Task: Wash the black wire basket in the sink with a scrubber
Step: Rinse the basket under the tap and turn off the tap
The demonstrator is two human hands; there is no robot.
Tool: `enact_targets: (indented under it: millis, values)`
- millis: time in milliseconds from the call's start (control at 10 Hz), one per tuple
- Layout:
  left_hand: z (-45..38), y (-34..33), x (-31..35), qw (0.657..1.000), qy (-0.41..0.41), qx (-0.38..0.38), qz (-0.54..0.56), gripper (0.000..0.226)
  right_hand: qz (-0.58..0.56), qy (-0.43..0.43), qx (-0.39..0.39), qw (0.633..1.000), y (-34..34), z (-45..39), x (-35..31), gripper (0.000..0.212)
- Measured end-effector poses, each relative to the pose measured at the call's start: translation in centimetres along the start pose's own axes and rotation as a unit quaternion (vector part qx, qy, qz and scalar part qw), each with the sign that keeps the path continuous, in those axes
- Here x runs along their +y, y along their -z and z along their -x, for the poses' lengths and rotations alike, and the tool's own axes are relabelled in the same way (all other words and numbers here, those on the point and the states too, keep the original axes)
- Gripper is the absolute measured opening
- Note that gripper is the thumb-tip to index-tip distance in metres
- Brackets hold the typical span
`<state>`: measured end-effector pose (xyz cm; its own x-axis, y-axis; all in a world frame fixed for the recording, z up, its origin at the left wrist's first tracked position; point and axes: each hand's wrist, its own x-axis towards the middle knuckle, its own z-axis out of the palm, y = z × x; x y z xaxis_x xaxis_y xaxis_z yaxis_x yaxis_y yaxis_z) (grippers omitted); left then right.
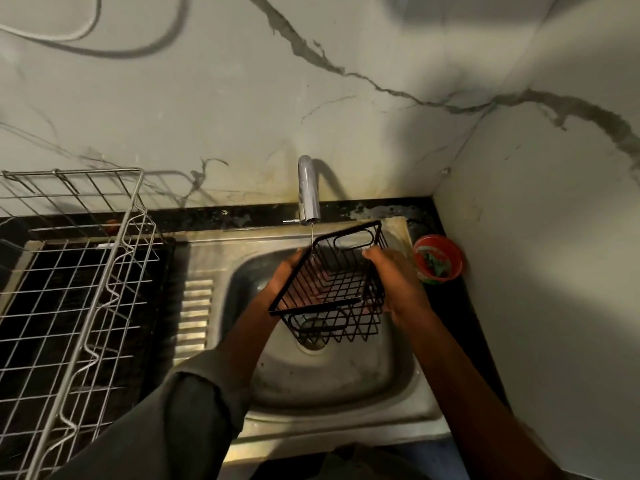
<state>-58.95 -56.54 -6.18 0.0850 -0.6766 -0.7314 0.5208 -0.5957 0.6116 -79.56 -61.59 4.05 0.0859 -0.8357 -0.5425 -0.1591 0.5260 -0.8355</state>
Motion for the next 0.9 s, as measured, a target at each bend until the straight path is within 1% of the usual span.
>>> enact_targets:
  millis: [100,200,300,400,500,600,700,800,900]
  values:
    - [1.2,0.5,-0.7,0.996,0.031,-0.022,0.075,0.063,0.013,0.050,0.028,0.998,0.0,0.7,0.2,0.055]
    - [3.3,-0.7,0.0,0.998,0.029,-0.039,0.035,0.051,0.023,0.036,-0.004,0.999,0.7,0.7,0.8,0.059]
    - [5.0,-0.4,-0.7,0.999,0.015,-0.012,-0.026,0.051,0.019,0.013,-0.060,0.998,1.2,0.1,2.2,0.037]
    - [7.2,1.0,-2.4,0.999,-0.010,0.028,-0.021,0.051,0.020,-0.035,-0.079,0.996,0.4,-0.2,4.3,0.025]
    - [9.0,2.6,-4.4,0.997,-0.051,0.061,0.011,0.051,0.013,-0.047,-0.116,0.992,-1.5,-0.4,6.4,0.027]
    - [10.4,3.0,-4.9,0.980,-0.125,0.142,-0.066,0.057,0.033,-0.067,-0.159,0.984,-3.5,-0.9,6.9,0.029]
    - [11.8,2.8,-4.0,0.941,-0.212,0.229,-0.128,0.050,0.107,-0.077,-0.211,0.968,-5.0,-1.4,6.2,0.029]
    - [12.8,2.3,-3.2,0.905,-0.234,0.281,-0.217,0.053,0.155,-0.085,-0.243,0.954,-5.6,-1.8,5.9,0.023]
    - [11.9,2.3,-3.8,0.903,-0.233,0.278,-0.231,0.056,0.135,-0.095,-0.224,0.960,-5.4,-2.2,6.3,0.021]
